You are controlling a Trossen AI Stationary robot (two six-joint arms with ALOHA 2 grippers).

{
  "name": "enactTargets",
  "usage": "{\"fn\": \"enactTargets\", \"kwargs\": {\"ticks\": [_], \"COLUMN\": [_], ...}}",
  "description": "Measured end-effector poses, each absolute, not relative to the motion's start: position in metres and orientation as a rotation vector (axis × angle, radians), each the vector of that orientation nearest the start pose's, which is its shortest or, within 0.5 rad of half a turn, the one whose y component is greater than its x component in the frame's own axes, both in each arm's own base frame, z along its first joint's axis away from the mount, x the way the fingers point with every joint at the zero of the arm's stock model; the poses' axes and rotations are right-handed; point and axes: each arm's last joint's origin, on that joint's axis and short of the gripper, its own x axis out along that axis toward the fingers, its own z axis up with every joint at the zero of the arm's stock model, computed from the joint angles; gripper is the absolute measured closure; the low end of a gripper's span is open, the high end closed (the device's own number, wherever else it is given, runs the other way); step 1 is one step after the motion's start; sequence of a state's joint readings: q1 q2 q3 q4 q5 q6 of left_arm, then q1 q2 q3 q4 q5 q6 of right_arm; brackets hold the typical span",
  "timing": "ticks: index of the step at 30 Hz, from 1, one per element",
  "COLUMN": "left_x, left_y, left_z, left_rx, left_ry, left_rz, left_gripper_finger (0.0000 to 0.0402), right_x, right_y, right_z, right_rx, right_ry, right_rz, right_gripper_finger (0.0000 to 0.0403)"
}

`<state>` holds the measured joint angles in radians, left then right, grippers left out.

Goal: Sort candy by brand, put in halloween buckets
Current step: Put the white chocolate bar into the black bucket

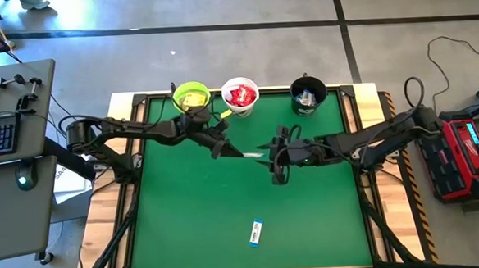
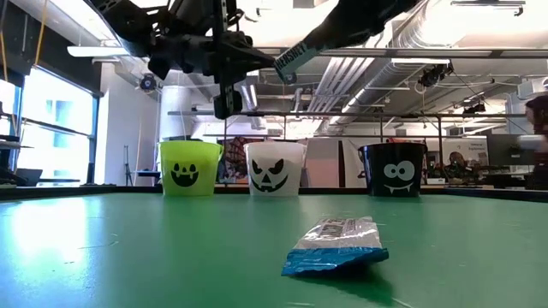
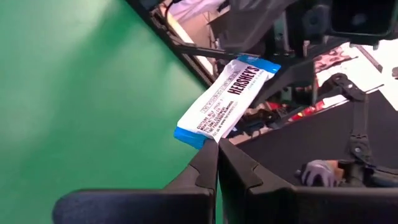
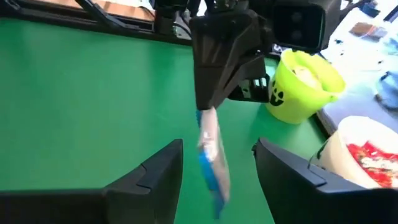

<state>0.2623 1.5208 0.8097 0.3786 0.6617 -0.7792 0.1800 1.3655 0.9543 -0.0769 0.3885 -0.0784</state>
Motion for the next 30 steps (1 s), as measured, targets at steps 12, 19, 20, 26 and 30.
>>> {"fn": "enactTargets", "kwargs": {"ticks": [12, 19, 20, 26, 30], "left_x": [0.3149, 0.3150, 0.3151, 0.3161, 0.3170], "left_y": [0.0572, 0.0573, 0.0575, 0.0595, 0.0626], "left_z": [0.2310, 0.2308, 0.2307, 0.2308, 0.2339], "left_rx": [-0.951, -0.952, -0.952, -0.920, -0.858], "left_ry": [0.392, 0.389, 0.387, 0.344, 0.284], "left_rz": [-0.304, -0.292, -0.285, -0.208, -0.169], "left_gripper_finger": [0.0401, 0.0401, 0.0401, 0.0376, 0.0334], "right_x": [0.2982, 0.2981, 0.2980, 0.2977, 0.2963], "right_y": [0.0408, 0.0412, 0.0413, 0.0411, 0.0383], "right_z": [0.2788, 0.2789, 0.2788, 0.2787, 0.2809], "right_rx": [-0.164, -0.151, -0.151, -0.104, -0.009], "right_ry": [0.432, 0.431, 0.433, 0.432, 0.422], "right_rz": [-0.132, -0.125, -0.125, -0.145, -0.152], "right_gripper_finger": [0.0299, 0.0386, 0.0391, 0.0379, 0.0383]}}
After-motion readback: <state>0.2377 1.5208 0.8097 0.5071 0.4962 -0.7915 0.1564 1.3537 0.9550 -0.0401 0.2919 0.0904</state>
